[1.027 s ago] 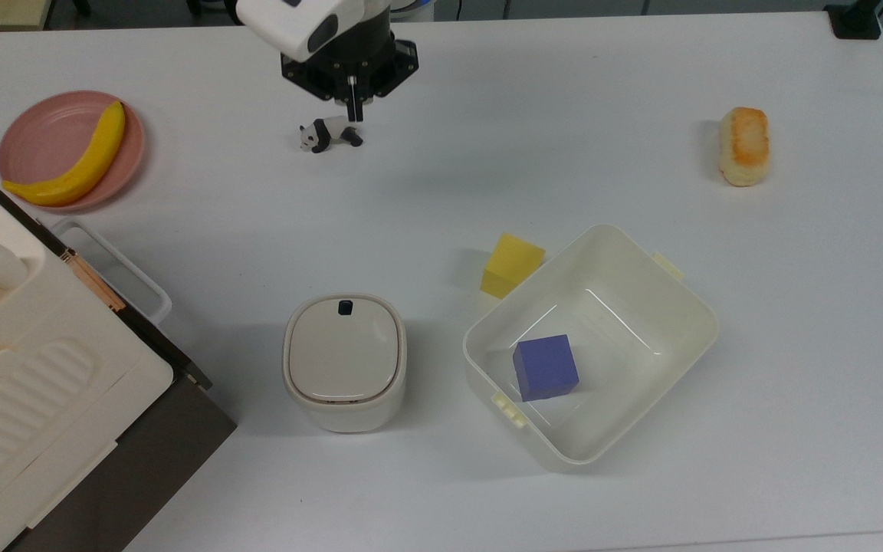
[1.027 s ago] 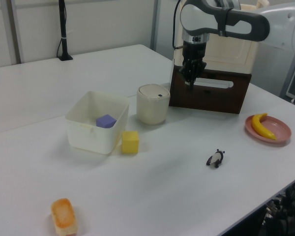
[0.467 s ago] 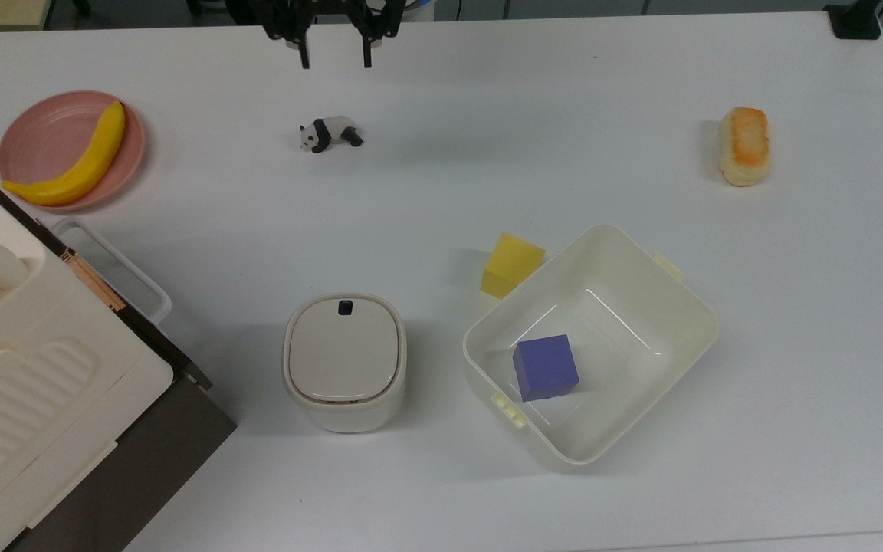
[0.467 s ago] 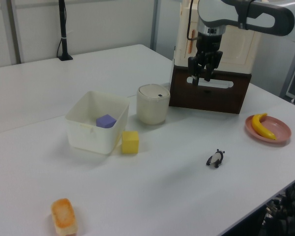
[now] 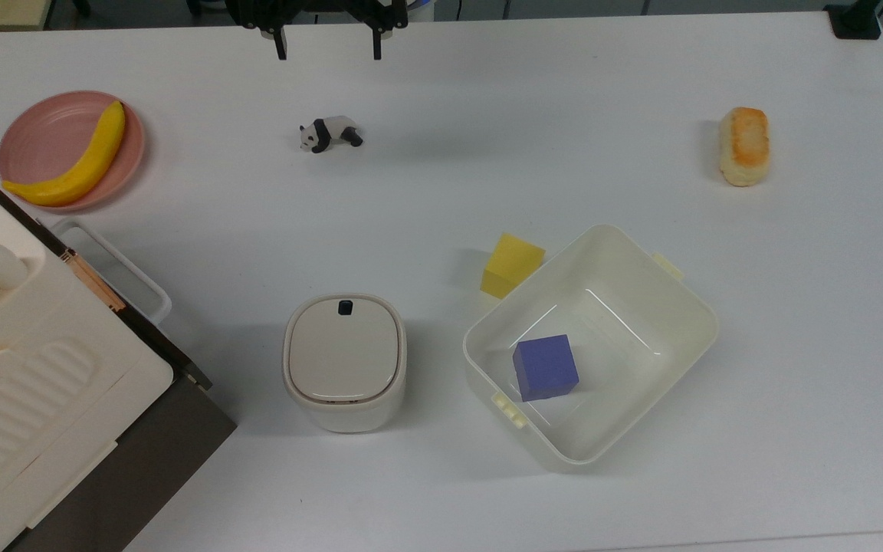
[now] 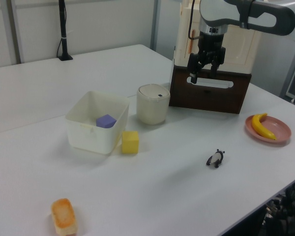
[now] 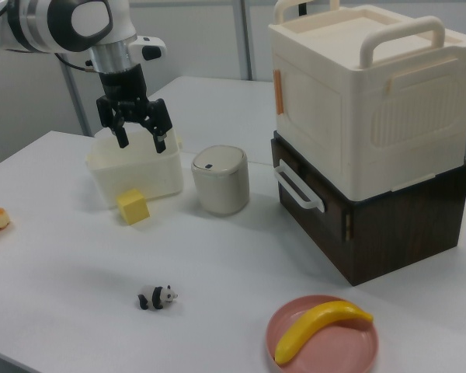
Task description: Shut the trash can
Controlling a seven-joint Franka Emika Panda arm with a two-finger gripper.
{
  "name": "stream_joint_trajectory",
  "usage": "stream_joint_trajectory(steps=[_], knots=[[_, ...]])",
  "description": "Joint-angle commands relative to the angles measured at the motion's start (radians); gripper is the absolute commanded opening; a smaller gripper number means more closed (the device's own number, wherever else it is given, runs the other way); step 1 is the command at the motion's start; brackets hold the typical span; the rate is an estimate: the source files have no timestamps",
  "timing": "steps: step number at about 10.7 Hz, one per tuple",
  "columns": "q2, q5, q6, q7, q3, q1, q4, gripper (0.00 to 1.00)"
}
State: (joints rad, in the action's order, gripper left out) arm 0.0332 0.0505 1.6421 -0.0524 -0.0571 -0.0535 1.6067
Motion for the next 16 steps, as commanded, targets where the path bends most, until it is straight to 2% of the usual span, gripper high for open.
stream_joint_trajectory(steps=[1, 10, 11, 14, 16], knots=[[-0.024, 0.011, 0.032, 0.035, -0.003, -0.003, 0.036, 1.0], [-0.024, 0.008, -0.001, 0.029, 0.003, 0.012, 0.025, 1.0], [-0.024, 0.003, 0.001, 0.026, 0.017, 0.044, 0.024, 1.0], [-0.022, 0.003, 0.001, 0.026, 0.111, 0.131, 0.024, 1.0], [-0.022, 0.003, 0.001, 0.026, 0.115, 0.135, 0.024, 1.0]])
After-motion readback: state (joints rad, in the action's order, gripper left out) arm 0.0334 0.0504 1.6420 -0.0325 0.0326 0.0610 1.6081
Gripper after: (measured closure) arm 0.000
